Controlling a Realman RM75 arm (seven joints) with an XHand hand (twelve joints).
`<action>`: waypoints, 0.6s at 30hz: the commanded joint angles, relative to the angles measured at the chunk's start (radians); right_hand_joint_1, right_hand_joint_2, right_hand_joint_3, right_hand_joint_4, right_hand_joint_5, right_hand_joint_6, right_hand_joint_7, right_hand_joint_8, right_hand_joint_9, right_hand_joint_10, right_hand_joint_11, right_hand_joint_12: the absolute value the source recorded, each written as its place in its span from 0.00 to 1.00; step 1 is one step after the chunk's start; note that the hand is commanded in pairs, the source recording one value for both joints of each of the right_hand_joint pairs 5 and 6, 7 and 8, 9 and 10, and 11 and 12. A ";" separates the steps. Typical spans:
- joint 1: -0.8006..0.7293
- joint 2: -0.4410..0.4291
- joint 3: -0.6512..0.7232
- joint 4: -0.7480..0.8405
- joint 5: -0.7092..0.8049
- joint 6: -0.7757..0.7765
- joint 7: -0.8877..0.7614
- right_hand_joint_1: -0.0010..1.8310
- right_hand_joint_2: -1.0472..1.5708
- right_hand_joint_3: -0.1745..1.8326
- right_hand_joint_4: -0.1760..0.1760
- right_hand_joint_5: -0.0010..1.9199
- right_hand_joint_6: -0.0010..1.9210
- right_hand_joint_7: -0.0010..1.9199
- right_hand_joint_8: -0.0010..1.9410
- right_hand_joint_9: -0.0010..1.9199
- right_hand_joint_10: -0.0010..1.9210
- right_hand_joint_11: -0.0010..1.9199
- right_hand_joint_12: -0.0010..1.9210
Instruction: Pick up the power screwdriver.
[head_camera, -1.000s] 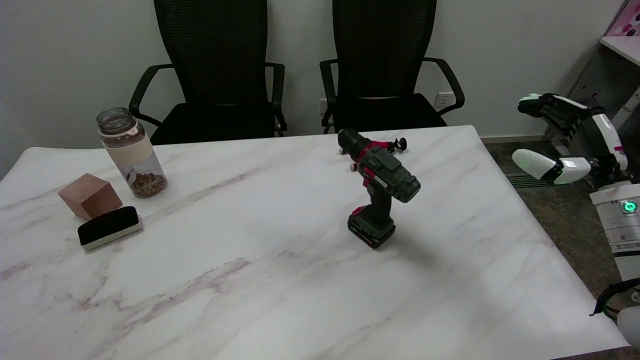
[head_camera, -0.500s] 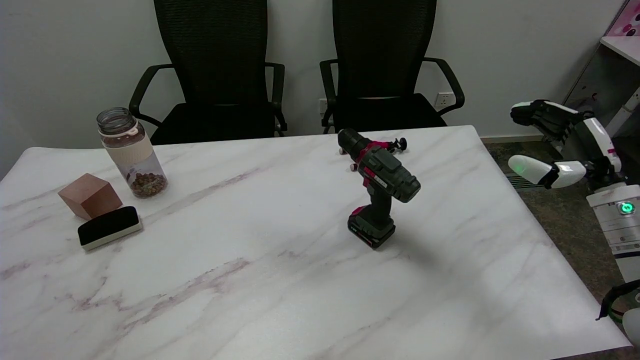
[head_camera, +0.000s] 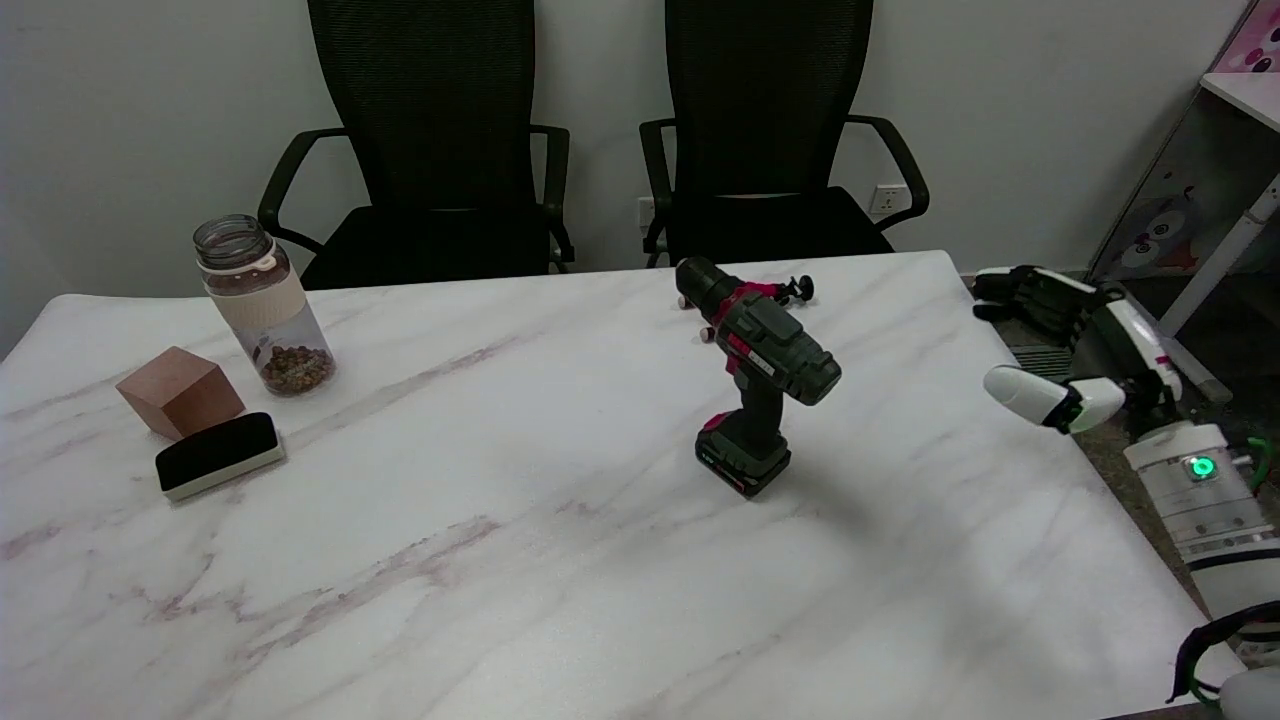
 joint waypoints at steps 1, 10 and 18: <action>0.025 -0.186 -0.050 -0.032 -0.073 -0.069 -0.003 0.50 0.40 0.49 0.21 0.24 0.24 0.24 0.24 0.23 0.23 0.30 0.30; 0.081 -0.271 -0.101 -0.017 -0.091 -0.102 0.001 0.50 0.40 0.48 0.26 0.21 0.21 0.21 0.21 0.23 0.23 0.30 0.30; 0.106 -0.307 -0.101 -0.018 -0.121 -0.160 -0.001 0.50 0.39 0.49 0.30 0.20 0.20 0.20 0.20 0.22 0.22 0.29 0.29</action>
